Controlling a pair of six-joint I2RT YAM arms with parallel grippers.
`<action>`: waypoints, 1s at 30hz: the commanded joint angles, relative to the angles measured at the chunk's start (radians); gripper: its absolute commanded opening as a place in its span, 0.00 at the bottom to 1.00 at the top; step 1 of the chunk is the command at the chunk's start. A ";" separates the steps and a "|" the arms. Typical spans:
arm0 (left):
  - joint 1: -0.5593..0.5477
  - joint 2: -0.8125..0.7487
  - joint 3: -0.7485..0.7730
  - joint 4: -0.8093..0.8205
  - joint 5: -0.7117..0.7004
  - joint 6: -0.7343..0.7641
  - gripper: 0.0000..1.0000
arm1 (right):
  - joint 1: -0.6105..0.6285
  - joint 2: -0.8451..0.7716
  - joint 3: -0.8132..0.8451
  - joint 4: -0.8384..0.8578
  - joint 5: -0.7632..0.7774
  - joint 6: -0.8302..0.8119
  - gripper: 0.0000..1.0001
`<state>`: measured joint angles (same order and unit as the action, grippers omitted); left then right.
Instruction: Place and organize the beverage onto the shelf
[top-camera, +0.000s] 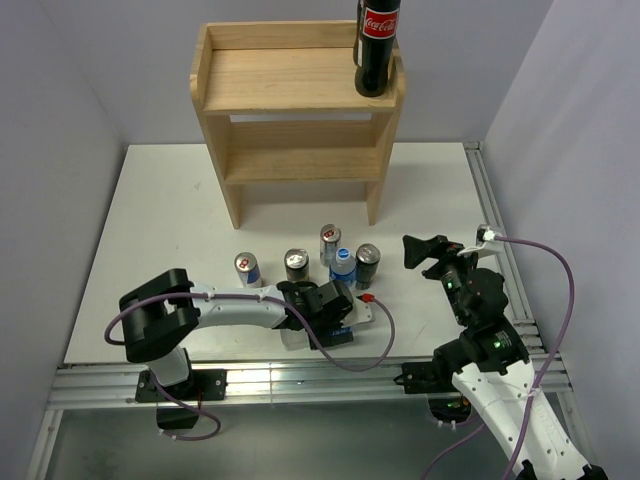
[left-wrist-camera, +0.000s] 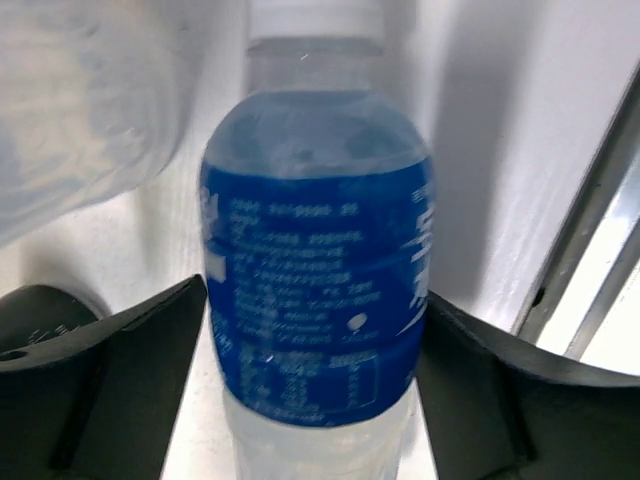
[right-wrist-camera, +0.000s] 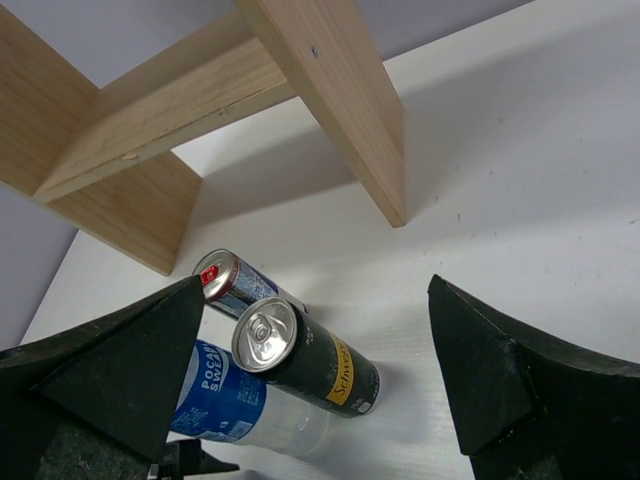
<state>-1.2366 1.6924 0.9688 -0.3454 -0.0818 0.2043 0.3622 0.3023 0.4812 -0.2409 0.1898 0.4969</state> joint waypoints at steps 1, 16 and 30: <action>-0.004 0.092 -0.048 -0.076 0.031 -0.031 0.84 | 0.006 -0.009 -0.009 0.008 -0.006 -0.009 1.00; -0.032 0.128 0.001 -0.136 0.007 -0.169 0.00 | 0.006 -0.005 -0.007 0.002 0.011 -0.011 1.00; -0.139 -0.080 0.082 -0.291 -0.071 -0.328 0.00 | 0.006 0.006 -0.007 0.009 0.017 -0.012 1.00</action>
<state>-1.3350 1.7027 1.0344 -0.5060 -0.1562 -0.0479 0.3622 0.3050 0.4812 -0.2478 0.1944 0.4969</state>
